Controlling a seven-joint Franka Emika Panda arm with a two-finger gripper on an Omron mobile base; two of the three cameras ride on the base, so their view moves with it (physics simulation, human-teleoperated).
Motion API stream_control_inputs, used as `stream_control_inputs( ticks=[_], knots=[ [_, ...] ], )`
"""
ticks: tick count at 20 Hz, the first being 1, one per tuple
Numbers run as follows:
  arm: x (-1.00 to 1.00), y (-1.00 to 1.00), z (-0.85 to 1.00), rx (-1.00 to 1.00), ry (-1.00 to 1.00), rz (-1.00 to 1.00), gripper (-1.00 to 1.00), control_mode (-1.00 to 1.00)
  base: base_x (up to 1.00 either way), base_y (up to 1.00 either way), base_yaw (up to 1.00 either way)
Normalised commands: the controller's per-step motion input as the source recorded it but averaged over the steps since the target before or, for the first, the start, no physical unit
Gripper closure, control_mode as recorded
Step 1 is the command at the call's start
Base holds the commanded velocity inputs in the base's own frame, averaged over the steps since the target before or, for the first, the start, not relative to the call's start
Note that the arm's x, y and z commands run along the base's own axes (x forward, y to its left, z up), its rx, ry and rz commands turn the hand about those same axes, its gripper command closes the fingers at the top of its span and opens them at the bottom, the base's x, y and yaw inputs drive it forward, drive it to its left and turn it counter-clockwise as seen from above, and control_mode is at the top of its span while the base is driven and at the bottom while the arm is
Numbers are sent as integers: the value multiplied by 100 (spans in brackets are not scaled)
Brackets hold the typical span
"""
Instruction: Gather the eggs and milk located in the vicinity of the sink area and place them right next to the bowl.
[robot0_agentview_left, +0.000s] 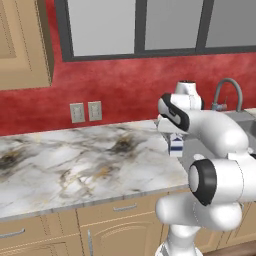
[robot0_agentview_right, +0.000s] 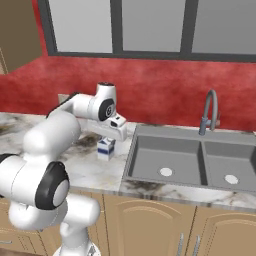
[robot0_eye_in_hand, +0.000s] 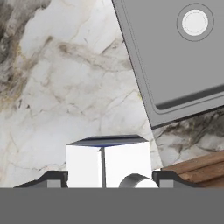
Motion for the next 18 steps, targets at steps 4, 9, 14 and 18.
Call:
stream_control_inputs(
  ticks=[4, 9, 14, 18],
  knots=[
    [0, 0, 0, 0, 0, 0, 100, -100, 0, 0, 0],
    [0, 0, 0, 0, 0, 0, 100, 100, 0, -1, 0],
    [0, 0, 0, 0, 0, 0, 100, 100, 0, -36, 0],
    [0, 0, 0, 0, 0, 0, 100, 100, 0, -53, 0]
  ],
)
